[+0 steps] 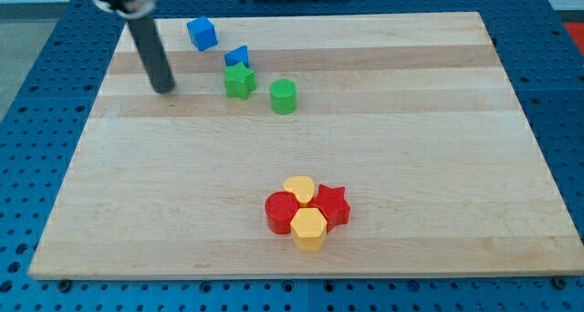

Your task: Push the blue cube closer to the blue triangle

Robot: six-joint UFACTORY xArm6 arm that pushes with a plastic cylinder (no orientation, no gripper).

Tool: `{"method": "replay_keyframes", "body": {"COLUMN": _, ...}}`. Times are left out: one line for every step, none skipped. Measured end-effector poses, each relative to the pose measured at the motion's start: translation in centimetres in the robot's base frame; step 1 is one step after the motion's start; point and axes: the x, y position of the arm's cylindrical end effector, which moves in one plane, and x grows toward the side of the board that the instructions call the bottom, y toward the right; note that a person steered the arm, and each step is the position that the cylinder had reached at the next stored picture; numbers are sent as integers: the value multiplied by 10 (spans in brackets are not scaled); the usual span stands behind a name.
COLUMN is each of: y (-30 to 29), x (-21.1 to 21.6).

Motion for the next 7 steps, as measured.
{"method": "replay_keyframes", "body": {"y": -19, "x": -61}}
{"method": "replay_keyframes", "body": {"y": -11, "x": -119}}
{"method": "replay_keyframes", "body": {"y": 6, "x": -132}}
{"method": "replay_keyframes", "body": {"y": 36, "x": -128}}
{"method": "replay_keyframes", "body": {"y": 41, "x": -109}}
{"method": "replay_keyframes", "body": {"y": 52, "x": -94}}
{"method": "replay_keyframes", "body": {"y": 71, "x": -84}}
